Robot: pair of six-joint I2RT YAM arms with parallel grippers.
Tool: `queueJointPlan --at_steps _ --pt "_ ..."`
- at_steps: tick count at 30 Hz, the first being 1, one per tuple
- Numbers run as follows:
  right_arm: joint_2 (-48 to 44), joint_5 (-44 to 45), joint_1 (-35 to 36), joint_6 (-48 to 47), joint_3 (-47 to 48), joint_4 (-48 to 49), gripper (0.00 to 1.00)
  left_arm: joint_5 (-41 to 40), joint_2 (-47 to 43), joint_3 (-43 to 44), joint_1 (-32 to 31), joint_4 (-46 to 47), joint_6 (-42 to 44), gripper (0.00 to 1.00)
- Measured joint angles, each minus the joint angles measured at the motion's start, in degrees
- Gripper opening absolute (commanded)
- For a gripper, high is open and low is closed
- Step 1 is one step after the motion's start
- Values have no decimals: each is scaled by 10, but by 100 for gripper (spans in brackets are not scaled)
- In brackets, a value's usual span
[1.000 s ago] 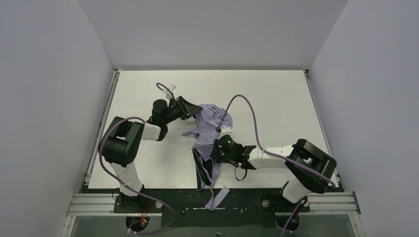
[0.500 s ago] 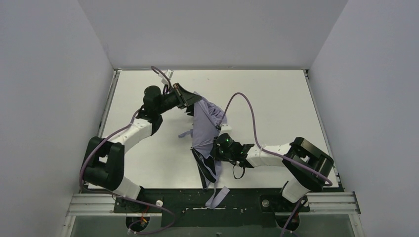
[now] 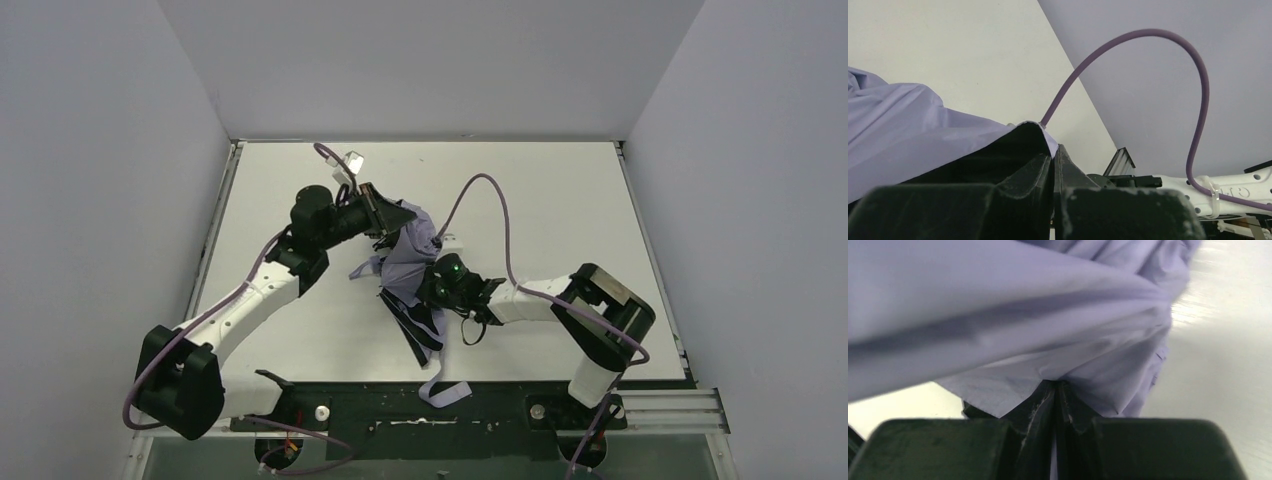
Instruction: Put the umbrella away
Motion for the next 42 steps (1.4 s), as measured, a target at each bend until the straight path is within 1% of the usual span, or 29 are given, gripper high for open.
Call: queueJointPlan --at_steps 5,8,10,13,19,22,24,29,32,37,42 --pt "20 -26 17 22 0 52 5 -19 7 -16 -36 1 2 0" --pt "47 -38 30 48 -1 97 5 -23 22 -16 -40 3 3 0" --pt "46 -40 33 61 -9 117 7 -25 25 -16 -40 0 7 0" --pt "23 -35 33 67 -34 123 13 -30 20 -16 -40 -7 18 0" --pt "-83 -28 33 56 -76 72 34 -30 -16 -19 -40 -33 45 0" --pt "-137 -28 33 41 -76 35 39 -28 -41 -35 -42 -38 57 0" --pt "-170 -27 33 29 -73 1 38 -26 -55 -49 -46 -41 63 0" --pt "-244 6 36 14 -71 -89 24 -35 -103 -113 -80 -49 79 0" --pt "-285 32 36 10 -70 -141 20 -55 -135 -161 -106 -48 82 0" --pt "-317 63 36 -1 -43 -214 17 -104 -174 -271 -150 -2 64 0" --pt "-317 66 36 -11 -6 -237 15 -156 -172 -368 -196 62 42 0"
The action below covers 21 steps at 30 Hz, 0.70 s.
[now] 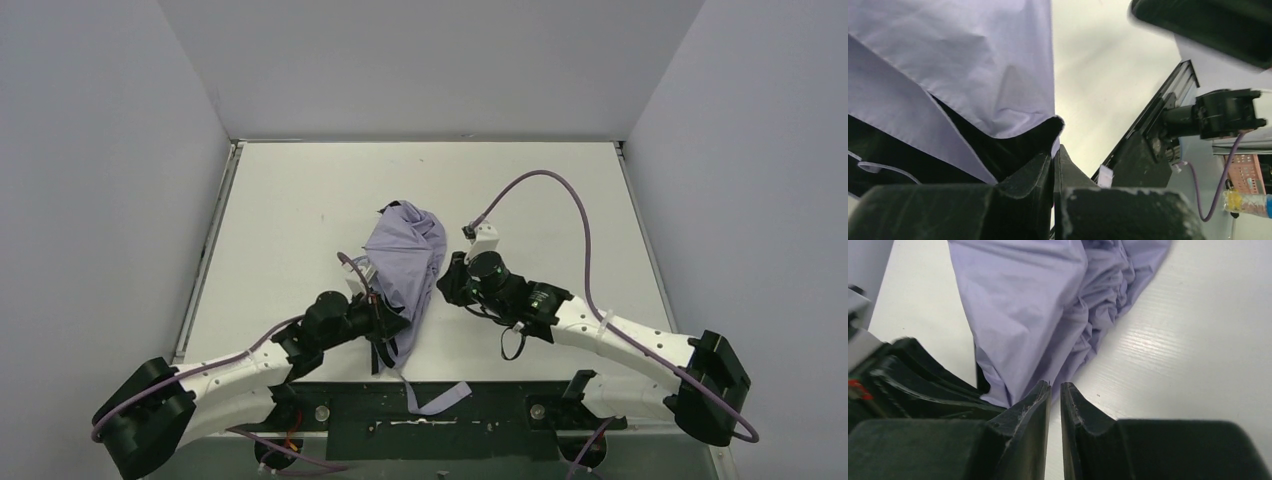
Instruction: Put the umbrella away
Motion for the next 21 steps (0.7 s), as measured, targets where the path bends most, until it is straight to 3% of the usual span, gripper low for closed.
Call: queueJointPlan --at_steps 9,21 --pt "55 -66 0 -6 51 20 14 -64 43 -105 -38 110 -35 0" --pt "164 -115 19 28 52 112 12 -93 45 -127 -53 143 -45 0"
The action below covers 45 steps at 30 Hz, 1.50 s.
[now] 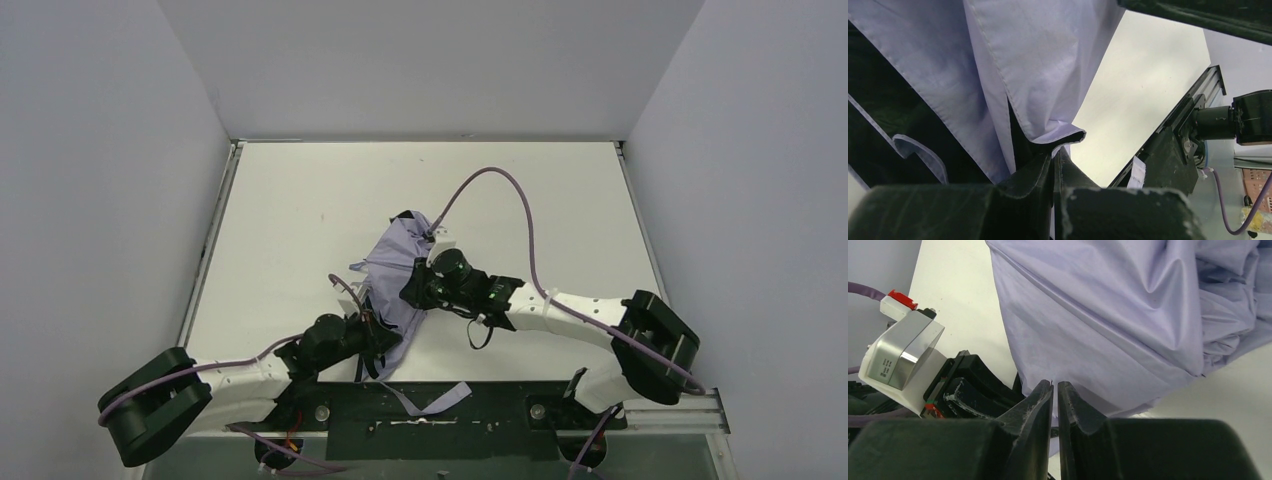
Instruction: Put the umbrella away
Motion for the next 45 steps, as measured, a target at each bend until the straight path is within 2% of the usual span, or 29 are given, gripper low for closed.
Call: queueJointPlan --at_steps 11,18,25,30,34,39,42,45 --pt "72 -2 10 17 0 67 11 -7 -37 -10 -15 -15 1 0" --pt "120 -5 13 28 -10 103 11 -7 -113 -8 -45 -75 16 17" --pt "148 -12 13 33 -37 145 11 -33 -251 35 -91 -233 37 25" --pt "159 -15 20 30 -53 165 12 -65 -337 82 -96 -375 50 46" --pt "164 -13 19 27 -71 180 12 -102 -351 146 -98 -467 53 59" --pt "156 -12 15 12 -73 168 13 -121 -258 272 -50 -545 66 64" --pt "140 -9 2 -6 -74 136 15 -100 -201 322 18 -554 75 64" --pt "119 7 -15 -37 -72 84 17 -54 -169 336 99 -551 81 66"
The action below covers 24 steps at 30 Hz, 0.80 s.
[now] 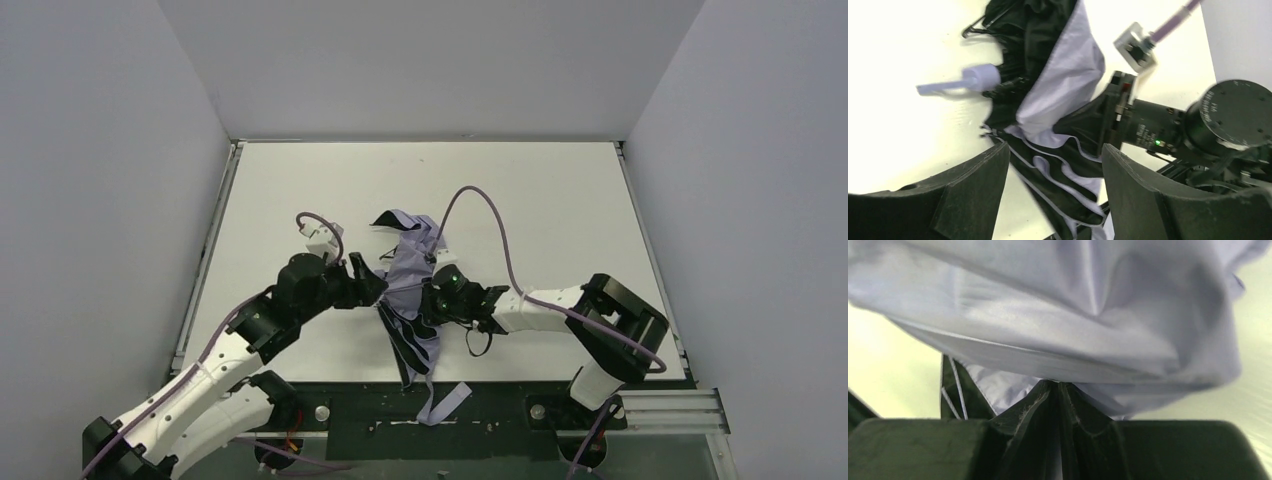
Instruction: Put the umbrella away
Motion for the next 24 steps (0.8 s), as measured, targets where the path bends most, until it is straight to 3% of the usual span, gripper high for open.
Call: queueJointPlan --at_steps 5,8,13,16,24 --pt "-24 35 -14 -66 22 -103 21 86 50 21 100 4 10 70" --pt "-32 40 -16 -92 26 -132 22 125 90 56 125 16 12 72" --pt "-33 39 -15 -115 30 -143 22 150 134 97 128 54 -7 75" --pt "-33 39 -15 -116 29 -143 22 137 146 98 128 81 -50 81" --pt "-33 38 -16 -115 26 -138 22 104 236 143 127 100 -131 82"
